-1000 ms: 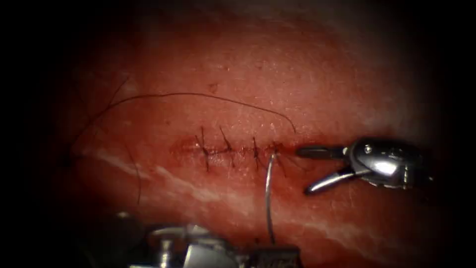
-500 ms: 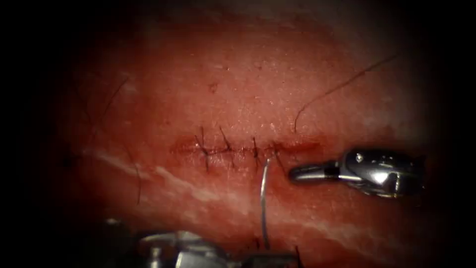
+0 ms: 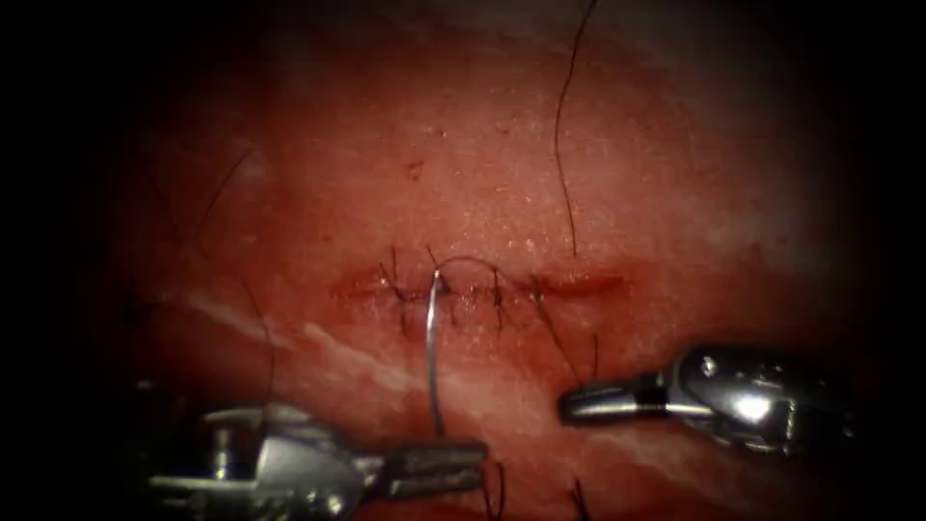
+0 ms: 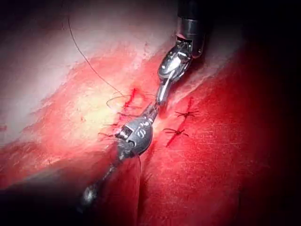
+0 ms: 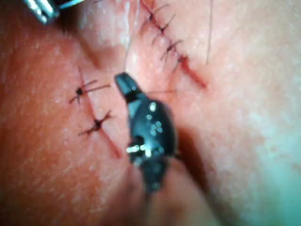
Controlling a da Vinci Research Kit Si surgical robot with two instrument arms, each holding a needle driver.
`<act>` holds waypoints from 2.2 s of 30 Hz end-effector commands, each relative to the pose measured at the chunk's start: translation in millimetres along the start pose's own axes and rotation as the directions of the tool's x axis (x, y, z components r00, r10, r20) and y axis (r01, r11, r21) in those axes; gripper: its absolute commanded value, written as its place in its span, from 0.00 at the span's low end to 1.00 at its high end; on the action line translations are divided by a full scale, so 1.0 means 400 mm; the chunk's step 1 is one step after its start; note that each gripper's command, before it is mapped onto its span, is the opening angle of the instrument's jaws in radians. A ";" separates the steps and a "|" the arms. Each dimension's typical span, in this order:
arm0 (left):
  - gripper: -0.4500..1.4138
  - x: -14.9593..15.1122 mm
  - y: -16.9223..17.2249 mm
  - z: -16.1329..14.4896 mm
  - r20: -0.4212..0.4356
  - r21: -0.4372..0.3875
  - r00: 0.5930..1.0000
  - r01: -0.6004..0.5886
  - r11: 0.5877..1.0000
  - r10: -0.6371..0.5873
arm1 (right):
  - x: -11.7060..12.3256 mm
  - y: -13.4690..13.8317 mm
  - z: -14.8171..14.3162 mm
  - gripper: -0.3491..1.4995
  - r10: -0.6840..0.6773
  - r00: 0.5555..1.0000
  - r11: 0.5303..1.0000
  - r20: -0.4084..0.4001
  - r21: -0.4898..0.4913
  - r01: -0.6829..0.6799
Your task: Wound Closure
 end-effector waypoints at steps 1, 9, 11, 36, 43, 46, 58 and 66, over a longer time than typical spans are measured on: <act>0.00 -0.0018 0.0016 0.0008 0.014 0.010 1.000 0.003 1.000 -0.003 | -0.0020 -0.0044 0.0027 0.00 0.004 1.000 1.000 0.001 0.010 -0.004; 0.00 -0.0069 0.0013 -0.0051 0.054 0.049 0.998 0.018 0.999 -0.020 | 0.0010 -0.0007 0.0014 0.80 -0.081 0.997 0.997 -0.004 0.003 0.081; 0.00 -0.0079 0.0010 -0.0066 0.057 0.058 0.998 0.022 0.998 -0.025 | 0.0006 0.0020 0.0002 0.91 -0.136 0.991 0.991 -0.002 -0.005 0.136; 0.00 -0.0111 -0.0016 -0.0116 0.082 0.116 0.995 0.050 0.992 -0.060 | -0.0082 0.0109 -0.0015 0.00 -0.440 0.892 0.878 0.106 -0.156 0.452; 0.00 -0.0137 -0.0027 -0.0110 0.085 0.119 0.995 0.050 0.992 -0.061 | -0.0069 0.0071 -0.0034 0.00 -0.384 0.916 0.897 0.111 -0.188 0.399; 0.00 -0.0168 -0.0033 -0.0103 0.081 0.128 0.995 0.049 0.991 -0.060 | -0.0060 0.0021 -0.0027 0.00 -0.386 0.917 0.900 0.104 -0.174 0.399; 0.00 -0.0314 -0.0039 -0.0081 0.082 0.149 0.994 0.054 0.987 -0.067 | 0.0000 -0.0160 0.0056 0.00 -0.392 0.918 0.913 0.062 -0.098 0.397; 0.00 -0.0320 -0.0038 -0.0082 0.087 0.154 0.994 0.054 0.987 -0.068 | 0.0019 -0.0148 0.0068 0.35 -0.417 0.906 0.902 0.066 -0.094 0.422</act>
